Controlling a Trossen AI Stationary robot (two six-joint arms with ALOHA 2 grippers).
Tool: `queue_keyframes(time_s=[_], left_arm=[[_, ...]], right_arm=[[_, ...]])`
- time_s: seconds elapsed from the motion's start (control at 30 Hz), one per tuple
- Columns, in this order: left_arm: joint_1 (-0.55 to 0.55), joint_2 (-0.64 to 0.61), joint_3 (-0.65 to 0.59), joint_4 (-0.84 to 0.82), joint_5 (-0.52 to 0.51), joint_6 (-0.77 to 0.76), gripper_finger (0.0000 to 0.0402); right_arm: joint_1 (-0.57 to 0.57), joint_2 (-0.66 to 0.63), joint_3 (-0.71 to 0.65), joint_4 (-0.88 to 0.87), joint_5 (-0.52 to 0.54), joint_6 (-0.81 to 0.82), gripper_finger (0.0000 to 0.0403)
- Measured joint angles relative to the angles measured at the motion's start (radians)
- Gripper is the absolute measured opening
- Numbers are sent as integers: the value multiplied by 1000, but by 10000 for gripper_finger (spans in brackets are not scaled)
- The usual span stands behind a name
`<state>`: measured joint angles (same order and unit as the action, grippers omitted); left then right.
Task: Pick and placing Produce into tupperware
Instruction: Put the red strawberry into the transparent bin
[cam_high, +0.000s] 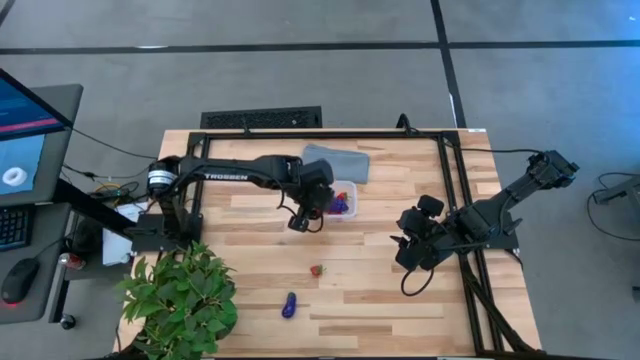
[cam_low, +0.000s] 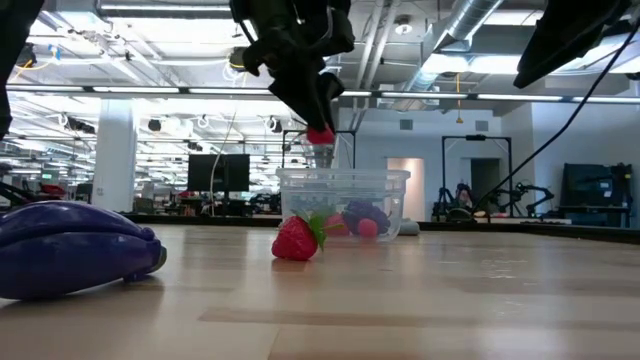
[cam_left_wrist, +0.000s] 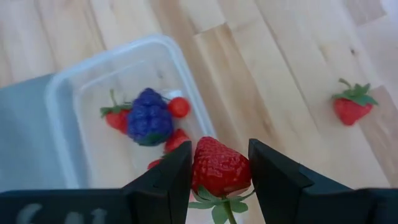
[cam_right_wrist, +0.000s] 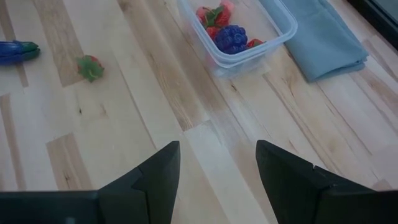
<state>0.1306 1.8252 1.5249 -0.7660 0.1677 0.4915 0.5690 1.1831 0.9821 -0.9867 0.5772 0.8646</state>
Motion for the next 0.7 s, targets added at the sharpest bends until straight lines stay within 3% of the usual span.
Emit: queue_keyframes(time_s=[0.7], left_arm=[[121,2,-37,96,11,19,134]], right_arm=[[0,0,0,0,0,8,235]])
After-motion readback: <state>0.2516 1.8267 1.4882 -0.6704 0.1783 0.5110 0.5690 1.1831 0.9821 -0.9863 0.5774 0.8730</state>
